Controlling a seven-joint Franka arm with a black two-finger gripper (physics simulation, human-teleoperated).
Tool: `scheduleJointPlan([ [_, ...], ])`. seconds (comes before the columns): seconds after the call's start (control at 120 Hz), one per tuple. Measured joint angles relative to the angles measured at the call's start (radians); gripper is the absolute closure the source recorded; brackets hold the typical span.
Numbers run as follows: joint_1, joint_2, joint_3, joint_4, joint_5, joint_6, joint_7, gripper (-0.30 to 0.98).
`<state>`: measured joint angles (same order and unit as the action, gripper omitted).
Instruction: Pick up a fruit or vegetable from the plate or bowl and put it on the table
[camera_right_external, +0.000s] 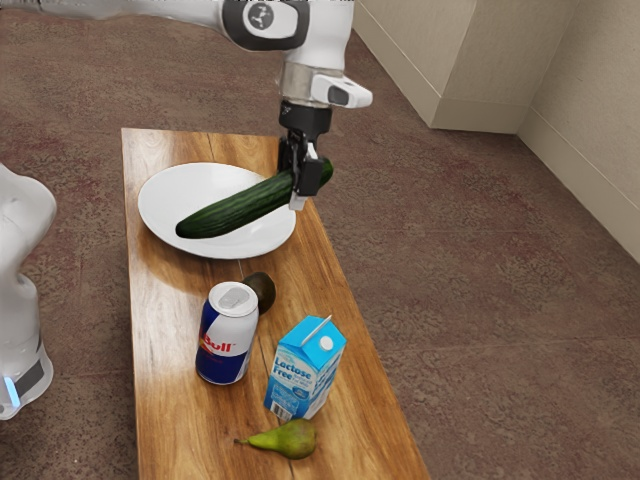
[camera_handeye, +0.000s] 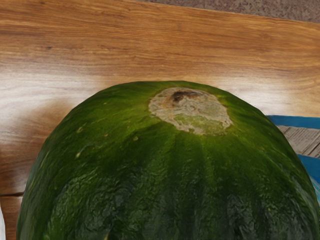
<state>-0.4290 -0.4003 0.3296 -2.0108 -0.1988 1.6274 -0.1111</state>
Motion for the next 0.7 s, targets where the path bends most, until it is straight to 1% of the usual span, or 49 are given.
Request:
scheduleJointPlan([
  [0.167,-0.008,0.006,0.015,-0.014,0.000,0.019,0.031,0.56],
  [0.225,-0.027,0.012,0.035,-0.013,0.001,0.024,0.040,0.56],
  [0.242,-0.034,0.013,0.041,-0.013,0.001,0.026,0.042,0.53],
  [0.292,-0.047,0.016,0.061,-0.014,0.001,0.034,0.051,0.38],
  [0.333,-0.053,0.017,0.071,-0.015,0.000,0.039,0.058,0.29],
  [0.417,-0.057,0.017,0.078,-0.020,0.000,0.047,0.073,0.16],
  [0.533,-0.057,0.017,0.080,-0.022,0.001,0.054,0.091,0.07],
  [0.7,-0.059,0.022,0.080,-0.020,0.004,0.059,0.110,0.02],
])
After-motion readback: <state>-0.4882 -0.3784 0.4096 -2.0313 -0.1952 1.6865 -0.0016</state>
